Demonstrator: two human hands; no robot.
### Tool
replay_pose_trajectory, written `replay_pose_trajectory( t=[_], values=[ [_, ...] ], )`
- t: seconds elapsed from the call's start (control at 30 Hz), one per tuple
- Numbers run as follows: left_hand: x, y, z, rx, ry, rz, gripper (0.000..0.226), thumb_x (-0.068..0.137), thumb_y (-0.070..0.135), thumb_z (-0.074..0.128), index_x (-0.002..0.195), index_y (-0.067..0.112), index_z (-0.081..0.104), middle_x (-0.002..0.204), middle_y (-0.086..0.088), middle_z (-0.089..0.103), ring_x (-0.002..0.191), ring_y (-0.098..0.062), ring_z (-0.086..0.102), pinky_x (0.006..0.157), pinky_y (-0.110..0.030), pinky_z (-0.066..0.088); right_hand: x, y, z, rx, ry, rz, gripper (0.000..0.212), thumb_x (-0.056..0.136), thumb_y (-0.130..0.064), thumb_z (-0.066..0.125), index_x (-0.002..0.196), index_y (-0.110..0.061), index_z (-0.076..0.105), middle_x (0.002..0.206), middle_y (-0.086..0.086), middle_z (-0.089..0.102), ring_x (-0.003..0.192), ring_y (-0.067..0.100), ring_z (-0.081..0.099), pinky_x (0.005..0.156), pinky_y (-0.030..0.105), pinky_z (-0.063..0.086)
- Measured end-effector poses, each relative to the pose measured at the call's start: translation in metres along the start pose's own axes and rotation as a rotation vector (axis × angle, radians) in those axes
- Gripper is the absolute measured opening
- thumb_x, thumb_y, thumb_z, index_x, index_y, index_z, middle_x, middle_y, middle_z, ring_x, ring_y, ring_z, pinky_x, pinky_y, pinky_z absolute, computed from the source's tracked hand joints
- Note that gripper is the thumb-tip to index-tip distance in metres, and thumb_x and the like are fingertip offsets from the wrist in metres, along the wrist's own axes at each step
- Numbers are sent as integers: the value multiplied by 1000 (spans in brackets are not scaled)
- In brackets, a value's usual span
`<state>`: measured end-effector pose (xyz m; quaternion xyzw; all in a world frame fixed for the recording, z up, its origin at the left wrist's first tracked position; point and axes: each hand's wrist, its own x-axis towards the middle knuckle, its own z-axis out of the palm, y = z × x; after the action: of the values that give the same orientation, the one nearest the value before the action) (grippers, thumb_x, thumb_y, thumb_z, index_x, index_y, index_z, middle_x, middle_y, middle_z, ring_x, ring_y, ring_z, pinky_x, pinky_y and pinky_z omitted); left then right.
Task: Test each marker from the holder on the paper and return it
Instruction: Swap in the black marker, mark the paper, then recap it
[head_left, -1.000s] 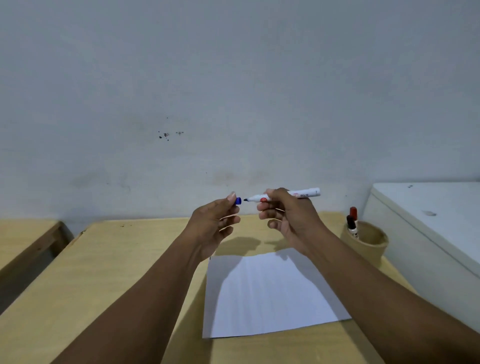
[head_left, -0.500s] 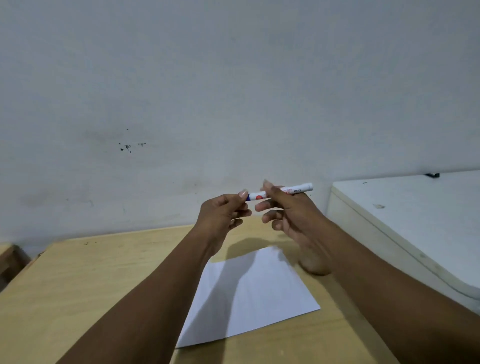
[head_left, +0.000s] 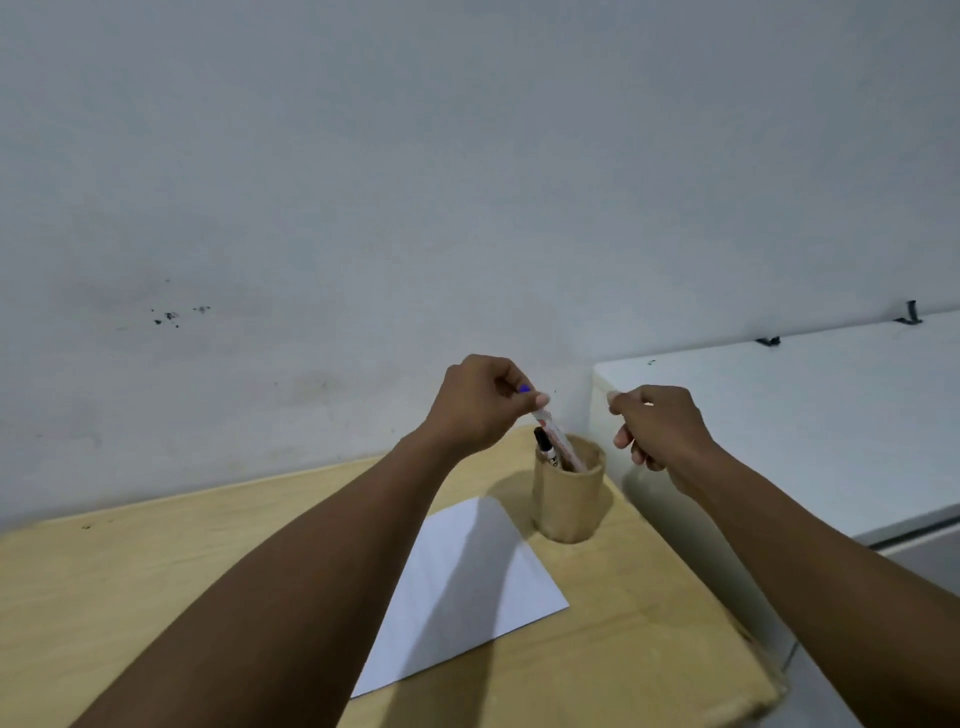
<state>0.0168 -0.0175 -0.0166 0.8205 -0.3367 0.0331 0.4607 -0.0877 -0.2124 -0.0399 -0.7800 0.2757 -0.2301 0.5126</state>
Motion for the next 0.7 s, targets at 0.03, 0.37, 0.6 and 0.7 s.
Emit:
replay_pose_trajectory(
  t=[0.03,0.37,0.6,0.7],
  values=[
    [1,1,6,82,-16,26,24,82,34,83,84,11,78,77,-6,78,70,-16,68,63,-26,49,0,3,0,-3,-7,-2,32,98,-31,61,98,-1,71,63,10,70,40,18,51,42,23,33],
    [-9,0,25,252,-195,26,32,85,18,63,111,18,81,122,0,73,103,-15,65,91,-27,51,-2,7,8,-45,-32,-45,25,100,-32,61,91,-10,70,66,8,73,41,17,54,42,22,37],
    [-8,-6,22,364,-125,107,14,89,15,70,98,16,80,97,0,77,85,-18,67,78,-34,55,-8,-6,11,35,-31,-81,23,98,-29,62,92,-10,72,60,6,70,37,15,51,40,20,35],
    [-7,-3,3,260,3,58,20,92,16,67,109,15,77,94,-1,79,90,-18,68,85,-31,54,-18,-22,19,27,22,-207,23,97,-31,64,88,-12,73,57,6,70,33,6,51,43,20,39]
  ],
)
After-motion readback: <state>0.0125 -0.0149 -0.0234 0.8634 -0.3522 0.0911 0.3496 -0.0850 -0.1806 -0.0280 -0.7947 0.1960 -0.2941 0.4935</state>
